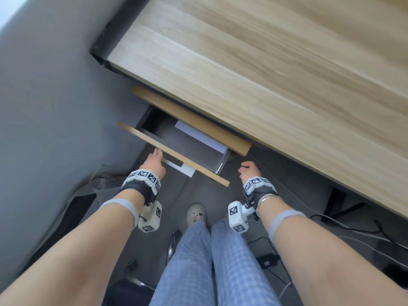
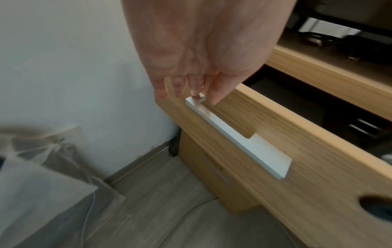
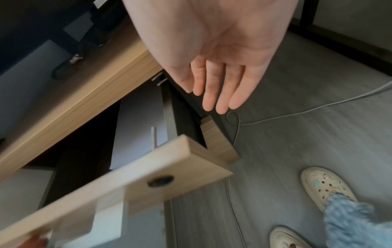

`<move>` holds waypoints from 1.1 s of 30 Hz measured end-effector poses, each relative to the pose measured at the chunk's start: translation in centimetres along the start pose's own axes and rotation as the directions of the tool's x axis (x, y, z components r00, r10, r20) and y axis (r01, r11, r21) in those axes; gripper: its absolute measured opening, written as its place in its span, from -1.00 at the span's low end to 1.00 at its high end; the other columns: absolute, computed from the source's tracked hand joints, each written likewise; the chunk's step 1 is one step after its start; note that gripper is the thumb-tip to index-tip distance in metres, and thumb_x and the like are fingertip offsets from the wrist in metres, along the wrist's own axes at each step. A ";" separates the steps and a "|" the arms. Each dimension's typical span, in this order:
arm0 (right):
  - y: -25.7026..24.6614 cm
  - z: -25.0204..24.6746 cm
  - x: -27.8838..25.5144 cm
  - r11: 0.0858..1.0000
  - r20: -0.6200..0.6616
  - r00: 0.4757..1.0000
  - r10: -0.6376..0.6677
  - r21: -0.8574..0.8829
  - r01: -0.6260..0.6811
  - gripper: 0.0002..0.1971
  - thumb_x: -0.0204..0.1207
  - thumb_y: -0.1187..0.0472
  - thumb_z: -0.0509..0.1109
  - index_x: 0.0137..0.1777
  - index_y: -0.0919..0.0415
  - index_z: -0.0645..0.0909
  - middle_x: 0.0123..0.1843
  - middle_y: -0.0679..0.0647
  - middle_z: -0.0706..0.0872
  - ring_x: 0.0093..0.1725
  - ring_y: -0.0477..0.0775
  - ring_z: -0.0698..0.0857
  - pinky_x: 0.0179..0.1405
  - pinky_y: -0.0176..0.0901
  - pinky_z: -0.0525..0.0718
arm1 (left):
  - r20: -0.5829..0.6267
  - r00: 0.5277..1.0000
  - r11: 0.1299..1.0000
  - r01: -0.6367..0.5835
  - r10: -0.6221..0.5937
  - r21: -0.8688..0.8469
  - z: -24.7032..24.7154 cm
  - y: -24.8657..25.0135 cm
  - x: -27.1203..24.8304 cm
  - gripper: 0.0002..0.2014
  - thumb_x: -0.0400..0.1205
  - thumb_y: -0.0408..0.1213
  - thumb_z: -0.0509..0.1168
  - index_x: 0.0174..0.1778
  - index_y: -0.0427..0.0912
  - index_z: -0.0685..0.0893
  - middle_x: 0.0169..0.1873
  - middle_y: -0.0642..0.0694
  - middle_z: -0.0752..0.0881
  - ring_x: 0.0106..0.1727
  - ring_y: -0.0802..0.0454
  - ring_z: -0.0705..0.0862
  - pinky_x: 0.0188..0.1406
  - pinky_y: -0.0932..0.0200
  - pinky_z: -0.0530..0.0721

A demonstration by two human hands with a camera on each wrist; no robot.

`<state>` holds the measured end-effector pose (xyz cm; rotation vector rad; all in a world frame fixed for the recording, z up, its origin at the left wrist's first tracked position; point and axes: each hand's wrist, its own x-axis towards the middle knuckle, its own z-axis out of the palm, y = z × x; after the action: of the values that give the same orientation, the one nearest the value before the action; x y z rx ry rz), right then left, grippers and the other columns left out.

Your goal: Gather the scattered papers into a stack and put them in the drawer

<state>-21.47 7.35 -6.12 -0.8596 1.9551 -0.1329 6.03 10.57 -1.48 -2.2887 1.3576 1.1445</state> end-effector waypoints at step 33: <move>-0.3 -4.5 -2.4 0.980 0.106 0.994 0.014 0.195 -0.034 -0.71 0.66 0.26 0.08 0.21 0.26 0.59 0.08 0.25 0.75 -0.43 -0.09 0.54 -0.53 -0.33 0.41 | 0.055 0.980 0.974 -0.194 0.189 0.115 -2.0 8.8 2.7 -0.19 0.53 -0.64 -0.02 0.68 -0.03 -0.08 0.69 0.13 -0.13 0.62 -0.05 0.31 0.40 0.14 0.46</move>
<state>-24.29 7.47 -1.88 -0.6992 1.8197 -0.2577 0.50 3.04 -0.55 -2.0742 1.6133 1.1281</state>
